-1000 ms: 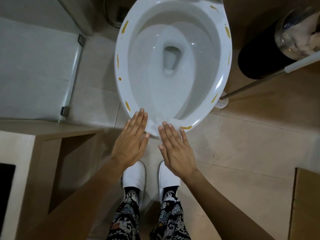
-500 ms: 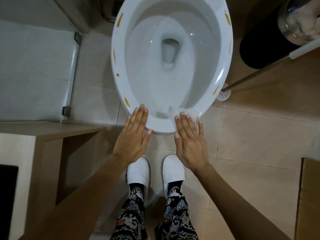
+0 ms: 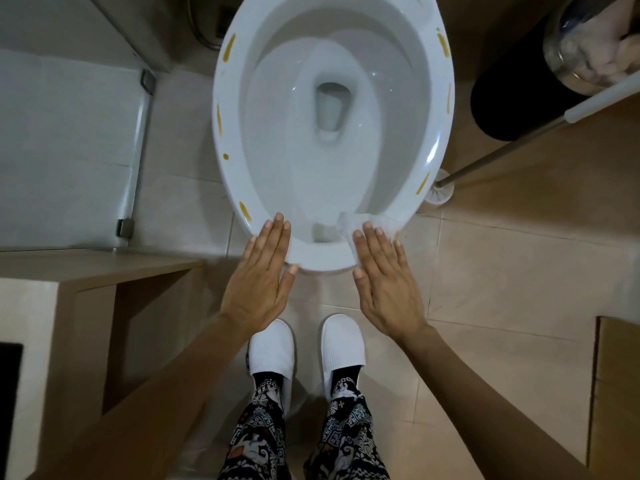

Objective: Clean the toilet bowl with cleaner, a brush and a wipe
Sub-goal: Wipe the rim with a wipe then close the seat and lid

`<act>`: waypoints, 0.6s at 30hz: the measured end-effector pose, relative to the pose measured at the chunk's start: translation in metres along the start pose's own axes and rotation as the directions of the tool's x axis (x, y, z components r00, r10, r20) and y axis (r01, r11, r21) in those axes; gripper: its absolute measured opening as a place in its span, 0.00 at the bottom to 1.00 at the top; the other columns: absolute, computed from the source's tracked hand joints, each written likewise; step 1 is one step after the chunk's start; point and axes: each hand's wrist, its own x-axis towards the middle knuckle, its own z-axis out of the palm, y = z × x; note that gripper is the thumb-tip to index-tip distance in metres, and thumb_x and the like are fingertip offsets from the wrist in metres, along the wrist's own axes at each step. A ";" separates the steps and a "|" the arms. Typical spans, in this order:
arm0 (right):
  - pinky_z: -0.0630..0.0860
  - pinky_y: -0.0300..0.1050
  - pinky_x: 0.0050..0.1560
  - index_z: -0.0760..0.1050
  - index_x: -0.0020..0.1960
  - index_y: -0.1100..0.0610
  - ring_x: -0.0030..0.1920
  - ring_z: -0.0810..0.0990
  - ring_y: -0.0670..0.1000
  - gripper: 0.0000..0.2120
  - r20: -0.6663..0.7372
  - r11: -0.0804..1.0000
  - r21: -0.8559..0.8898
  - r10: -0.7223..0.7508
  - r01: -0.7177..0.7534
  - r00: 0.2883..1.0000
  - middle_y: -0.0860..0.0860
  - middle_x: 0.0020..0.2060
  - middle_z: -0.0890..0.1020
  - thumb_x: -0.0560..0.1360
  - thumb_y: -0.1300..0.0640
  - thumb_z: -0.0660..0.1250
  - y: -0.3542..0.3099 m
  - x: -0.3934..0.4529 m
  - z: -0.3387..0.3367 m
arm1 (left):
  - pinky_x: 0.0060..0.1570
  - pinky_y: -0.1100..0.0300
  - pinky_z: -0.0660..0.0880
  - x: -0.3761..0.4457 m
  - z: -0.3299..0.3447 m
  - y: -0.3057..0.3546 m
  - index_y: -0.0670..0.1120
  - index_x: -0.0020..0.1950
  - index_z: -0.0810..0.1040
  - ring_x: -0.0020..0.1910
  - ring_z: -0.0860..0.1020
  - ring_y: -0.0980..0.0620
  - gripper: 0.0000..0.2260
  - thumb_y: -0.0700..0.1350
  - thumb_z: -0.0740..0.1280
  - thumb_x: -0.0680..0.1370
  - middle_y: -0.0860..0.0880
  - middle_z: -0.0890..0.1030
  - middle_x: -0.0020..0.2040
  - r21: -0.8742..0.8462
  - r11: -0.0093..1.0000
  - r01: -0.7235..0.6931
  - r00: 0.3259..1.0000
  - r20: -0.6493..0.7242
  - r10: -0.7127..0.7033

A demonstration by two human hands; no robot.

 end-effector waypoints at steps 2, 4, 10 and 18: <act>0.41 0.47 0.77 0.54 0.77 0.59 0.78 0.45 0.48 0.27 -0.033 1.000 0.001 0.003 -0.003 0.999 0.52 0.77 0.52 0.83 0.47 0.40 -0.005 0.000 0.004 | 0.73 0.62 0.38 0.007 0.001 0.004 0.42 0.77 0.47 0.76 0.44 0.55 0.26 0.51 0.45 0.82 0.48 0.47 0.78 0.018 1.000 -0.017 1.000 -0.021 0.017; 0.41 0.47 0.77 0.54 0.77 0.60 0.78 0.44 0.48 0.28 -0.025 1.000 -0.017 -0.025 0.025 0.999 0.53 0.77 0.51 0.83 0.46 0.40 -0.003 0.001 0.007 | 0.74 0.60 0.40 0.020 0.001 0.010 0.41 0.77 0.50 0.76 0.47 0.54 0.25 0.50 0.46 0.82 0.47 0.49 0.78 0.030 0.999 -0.038 0.998 -0.041 0.039; 0.42 0.52 0.76 0.55 0.78 0.56 0.77 0.50 0.50 0.27 0.002 0.989 -0.115 -0.094 0.094 0.996 0.52 0.77 0.55 0.83 0.46 0.41 0.027 0.011 -0.004 | 0.74 0.53 0.45 0.059 0.009 0.032 0.41 0.77 0.50 0.77 0.50 0.50 0.27 0.51 0.41 0.80 0.44 0.51 0.78 0.157 0.987 -0.044 0.998 -0.028 0.049; 0.43 0.51 0.77 0.53 0.78 0.57 0.78 0.49 0.50 0.28 -0.027 0.999 0.027 0.038 -0.038 0.999 0.52 0.77 0.55 0.82 0.44 0.40 0.004 -0.003 0.007 | 0.74 0.53 0.48 0.061 0.012 0.034 0.41 0.77 0.51 0.76 0.54 0.49 0.27 0.50 0.42 0.80 0.44 0.55 0.77 0.220 0.975 -0.018 0.999 -0.031 0.026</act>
